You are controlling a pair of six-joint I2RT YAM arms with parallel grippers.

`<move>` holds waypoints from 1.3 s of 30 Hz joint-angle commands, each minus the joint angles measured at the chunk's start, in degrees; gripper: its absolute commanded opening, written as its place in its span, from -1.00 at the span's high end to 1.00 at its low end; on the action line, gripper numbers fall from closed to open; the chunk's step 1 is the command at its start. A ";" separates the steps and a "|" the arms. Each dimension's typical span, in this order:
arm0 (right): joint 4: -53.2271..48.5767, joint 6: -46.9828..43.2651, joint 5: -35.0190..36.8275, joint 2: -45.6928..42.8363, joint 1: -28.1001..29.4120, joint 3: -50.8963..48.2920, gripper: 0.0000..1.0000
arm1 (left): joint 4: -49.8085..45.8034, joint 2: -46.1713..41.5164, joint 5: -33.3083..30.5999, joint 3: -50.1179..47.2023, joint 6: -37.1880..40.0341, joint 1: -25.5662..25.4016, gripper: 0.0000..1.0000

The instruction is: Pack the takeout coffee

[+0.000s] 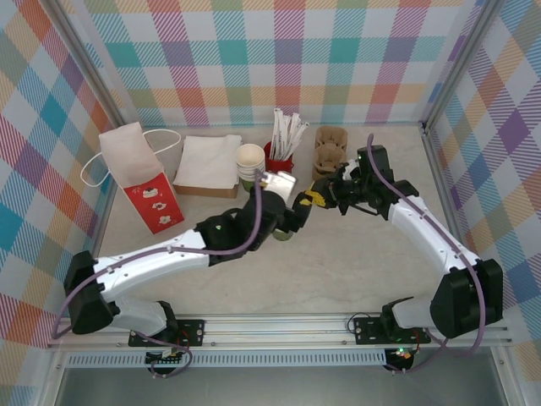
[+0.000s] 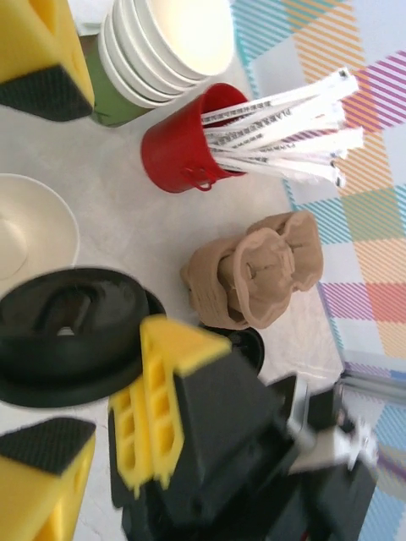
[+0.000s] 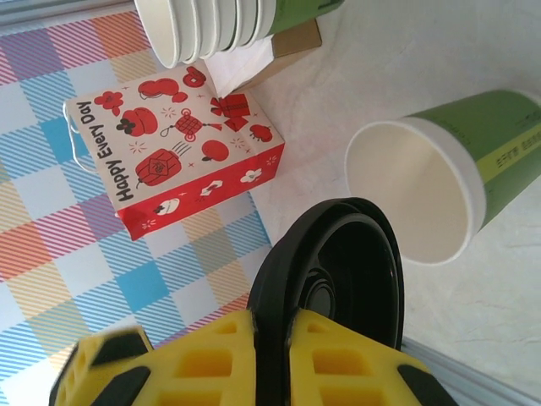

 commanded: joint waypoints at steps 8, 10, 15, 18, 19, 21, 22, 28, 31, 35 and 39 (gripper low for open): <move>12.91 -12.87 -2.14 -4.09 -0.51 -6.04 0.76 | -4.18 -6.80 21.51 -3.04 -27.86 11.38 -1.00; 16.88 -12.85 -3.19 -4.53 -0.55 -7.19 0.76 | -3.46 -6.55 25.33 -3.15 -31.64 12.89 -1.00; 23.08 -11.83 -4.88 -5.09 -0.51 -8.21 0.77 | -2.73 -4.96 32.69 -3.09 -40.41 16.04 -1.00; 25.85 -10.64 -6.34 -5.15 -0.55 -8.44 0.77 | -1.83 -3.49 35.55 -2.81 -43.41 16.86 -1.00; 26.20 -10.47 -6.69 -5.18 -0.51 -8.41 0.77 | -1.87 -2.99 36.35 -2.47 -44.29 16.98 -1.00; 26.23 -10.47 -7.10 -5.45 -0.45 -8.24 0.78 | -2.22 -1.32 38.03 -1.67 -45.81 17.18 -1.00; 26.22 -10.48 -7.22 -5.59 -0.42 -8.24 0.78 | -2.21 -0.72 38.58 -1.36 -46.44 17.26 -1.00; 26.20 -9.95 -7.95 -5.72 -0.38 -8.24 0.78 | 1.48 2.12 41.33 -1.47 -48.61 17.28 -0.98; 25.97 -10.15 -8.11 -5.72 -0.33 -8.14 0.78 | 3.00 2.68 41.93 -1.63 -49.30 17.25 -0.96; 25.39 -10.99 -7.89 -5.70 -0.33 -8.24 0.78 | 4.42 2.45 41.59 -2.25 -50.54 17.39 -0.96; 26.46 -11.47 -7.11 -6.49 -0.33 -9.49 0.78 | 5.79 1.74 41.14 -3.23 -53.67 17.96 -1.00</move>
